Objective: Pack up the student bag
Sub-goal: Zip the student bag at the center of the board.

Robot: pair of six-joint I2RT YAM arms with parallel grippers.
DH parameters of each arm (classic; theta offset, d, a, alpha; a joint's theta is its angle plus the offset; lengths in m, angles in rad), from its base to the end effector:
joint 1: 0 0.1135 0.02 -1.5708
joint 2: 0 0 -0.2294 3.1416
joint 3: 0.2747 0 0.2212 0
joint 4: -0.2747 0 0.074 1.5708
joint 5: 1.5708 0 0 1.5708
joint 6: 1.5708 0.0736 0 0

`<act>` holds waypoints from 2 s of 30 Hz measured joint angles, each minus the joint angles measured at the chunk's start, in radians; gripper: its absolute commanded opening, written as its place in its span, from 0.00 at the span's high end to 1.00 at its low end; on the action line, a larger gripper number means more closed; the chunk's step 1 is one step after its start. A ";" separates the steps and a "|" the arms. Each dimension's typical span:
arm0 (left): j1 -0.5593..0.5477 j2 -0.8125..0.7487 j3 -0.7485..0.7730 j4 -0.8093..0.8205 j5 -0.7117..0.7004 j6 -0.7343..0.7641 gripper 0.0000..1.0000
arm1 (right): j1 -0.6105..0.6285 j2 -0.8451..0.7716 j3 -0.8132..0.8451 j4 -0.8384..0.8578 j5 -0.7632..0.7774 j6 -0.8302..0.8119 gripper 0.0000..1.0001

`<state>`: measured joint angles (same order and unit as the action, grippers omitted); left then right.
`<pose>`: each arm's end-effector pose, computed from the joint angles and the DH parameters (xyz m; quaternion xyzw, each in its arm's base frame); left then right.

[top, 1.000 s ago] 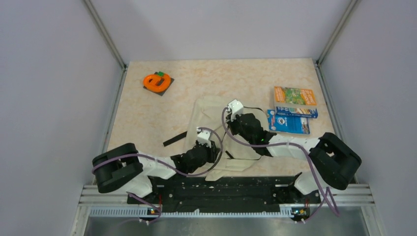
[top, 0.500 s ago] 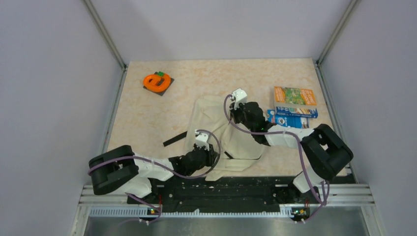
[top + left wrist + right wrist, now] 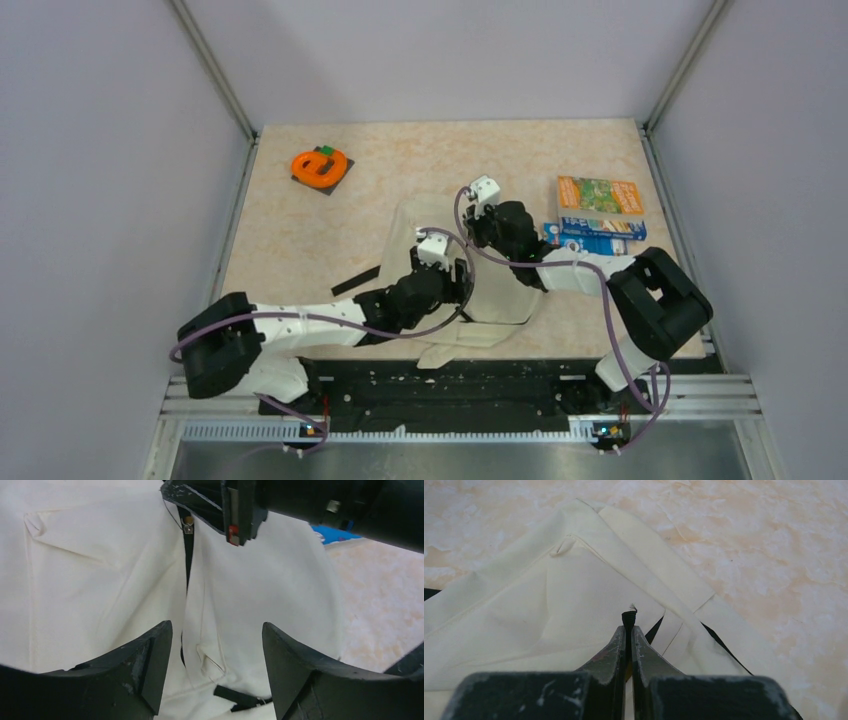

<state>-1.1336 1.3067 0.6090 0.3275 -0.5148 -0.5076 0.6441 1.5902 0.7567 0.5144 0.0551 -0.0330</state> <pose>0.1558 -0.2479 0.1942 0.1089 0.8035 -0.2564 0.5261 0.2839 0.2082 0.1793 -0.2538 0.7695 0.1549 0.5652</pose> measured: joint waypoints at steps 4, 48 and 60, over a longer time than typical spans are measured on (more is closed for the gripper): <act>0.056 0.119 0.069 -0.008 -0.006 0.035 0.29 | -0.001 0.000 0.000 -0.005 -0.008 0.010 1.00; 0.086 -0.117 -0.172 -0.080 0.016 -0.041 1.00 | 0.000 0.259 0.248 -0.121 -0.019 0.115 1.00; 0.087 -0.205 -0.182 -0.203 0.005 -0.043 1.00 | -0.002 0.351 0.354 -0.201 -0.134 0.121 1.00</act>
<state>-1.0470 1.1015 0.4271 0.1242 -0.5098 -0.5510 0.6426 1.9415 1.1110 0.3138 -0.0792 0.0883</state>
